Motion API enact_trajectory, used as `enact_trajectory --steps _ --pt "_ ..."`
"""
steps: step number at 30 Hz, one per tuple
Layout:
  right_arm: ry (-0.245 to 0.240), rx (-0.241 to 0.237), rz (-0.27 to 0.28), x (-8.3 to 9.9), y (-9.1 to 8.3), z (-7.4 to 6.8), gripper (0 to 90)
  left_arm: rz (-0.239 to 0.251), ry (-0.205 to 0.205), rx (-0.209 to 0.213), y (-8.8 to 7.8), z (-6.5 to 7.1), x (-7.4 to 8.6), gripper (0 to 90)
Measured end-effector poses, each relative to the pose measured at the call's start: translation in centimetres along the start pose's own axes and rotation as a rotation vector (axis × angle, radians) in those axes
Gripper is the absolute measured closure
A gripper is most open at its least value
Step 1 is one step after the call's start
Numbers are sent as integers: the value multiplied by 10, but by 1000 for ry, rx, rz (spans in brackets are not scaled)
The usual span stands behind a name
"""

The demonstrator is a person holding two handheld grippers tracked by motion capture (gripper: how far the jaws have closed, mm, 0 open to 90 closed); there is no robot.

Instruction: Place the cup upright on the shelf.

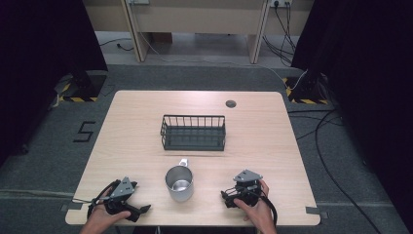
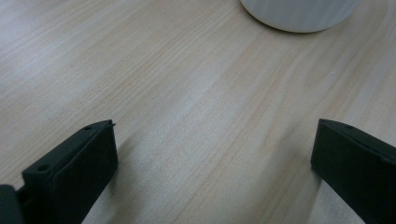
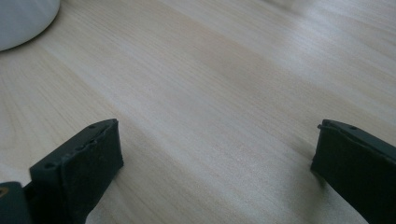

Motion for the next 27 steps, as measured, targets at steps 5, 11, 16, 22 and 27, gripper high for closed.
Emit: enact_trajectory --steps 5,11,16,22,27 --pt "-9 -5 9 0 -1 -1 46 -1 1 1 0 0 0 0" --pt "-22 -19 39 -1 -4 -4 163 -1 0 1 0 0 0 0" --pt "-40 -29 91 -8 -8 -9 157 -1 1 1 0 0 0 0" --pt "-45 -29 141 -18 -14 -13 164 -1 1 1 0 0 0 0" --pt "-40 -42 178 -26 -18 -16 168 -1 1 0 0 0 0 0"
Point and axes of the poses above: each handheld gripper's, and its own axes: y roughly forward along the jaws, x roughly out of its underside, z roughly to its right, the point moved 7 cm from there along y, roughly forward along the jaws, and after that the axes turned 5 degrees about -y, right-handed, at the moved point
